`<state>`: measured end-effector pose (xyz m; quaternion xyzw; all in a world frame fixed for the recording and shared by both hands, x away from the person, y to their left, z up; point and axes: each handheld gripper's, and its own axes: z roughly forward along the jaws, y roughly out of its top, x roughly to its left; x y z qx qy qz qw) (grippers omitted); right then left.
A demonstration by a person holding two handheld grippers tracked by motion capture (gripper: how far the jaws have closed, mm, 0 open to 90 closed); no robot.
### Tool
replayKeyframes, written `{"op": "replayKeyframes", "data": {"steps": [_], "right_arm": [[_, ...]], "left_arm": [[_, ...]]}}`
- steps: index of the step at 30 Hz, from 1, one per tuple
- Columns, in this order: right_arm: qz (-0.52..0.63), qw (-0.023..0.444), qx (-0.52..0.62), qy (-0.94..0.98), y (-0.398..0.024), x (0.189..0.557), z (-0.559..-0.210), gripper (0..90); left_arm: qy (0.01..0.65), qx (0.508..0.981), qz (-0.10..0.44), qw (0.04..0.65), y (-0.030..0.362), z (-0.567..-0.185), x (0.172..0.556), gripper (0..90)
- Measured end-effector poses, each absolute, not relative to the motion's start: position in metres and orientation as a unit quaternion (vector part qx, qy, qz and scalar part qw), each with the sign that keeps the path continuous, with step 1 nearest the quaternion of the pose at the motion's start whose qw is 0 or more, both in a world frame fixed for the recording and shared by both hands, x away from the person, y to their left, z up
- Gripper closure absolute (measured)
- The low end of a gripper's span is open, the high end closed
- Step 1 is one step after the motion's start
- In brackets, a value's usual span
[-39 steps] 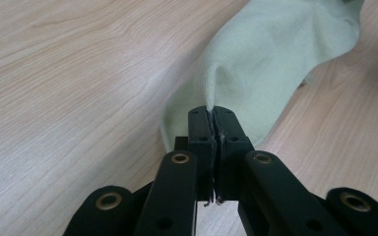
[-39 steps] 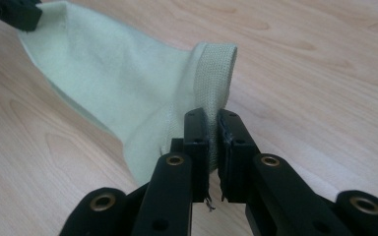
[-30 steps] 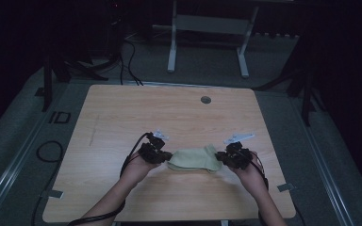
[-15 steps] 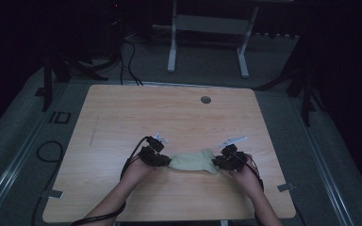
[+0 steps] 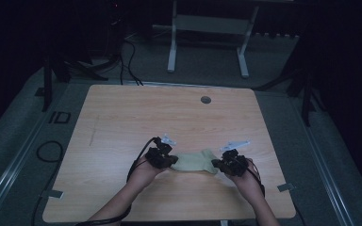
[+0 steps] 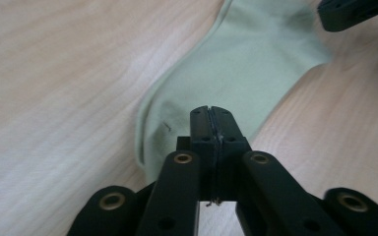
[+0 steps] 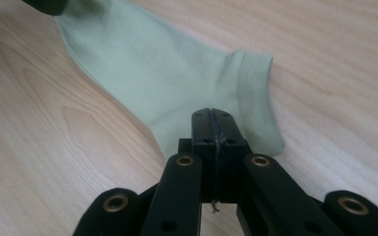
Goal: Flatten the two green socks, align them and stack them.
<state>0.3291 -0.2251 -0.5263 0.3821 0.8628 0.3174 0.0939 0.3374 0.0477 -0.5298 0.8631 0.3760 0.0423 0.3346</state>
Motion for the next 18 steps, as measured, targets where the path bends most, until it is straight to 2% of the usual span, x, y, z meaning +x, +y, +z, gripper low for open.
{"op": "replayKeyframes", "data": {"steps": [6, 18], "right_arm": [[0.294, 0.088, 0.385, 0.871, -0.222, 0.333, -0.545, 89.4], [0.293, 0.078, 0.376, 0.875, -0.200, 0.358, -0.545, 89.0]], "left_arm": [[0.383, 0.866, 0.035, 0.319, 0.042, -0.551, 0.340, 89.1], [0.411, 0.849, 0.044, 0.328, 0.071, -0.553, 0.348, 89.2]]}}
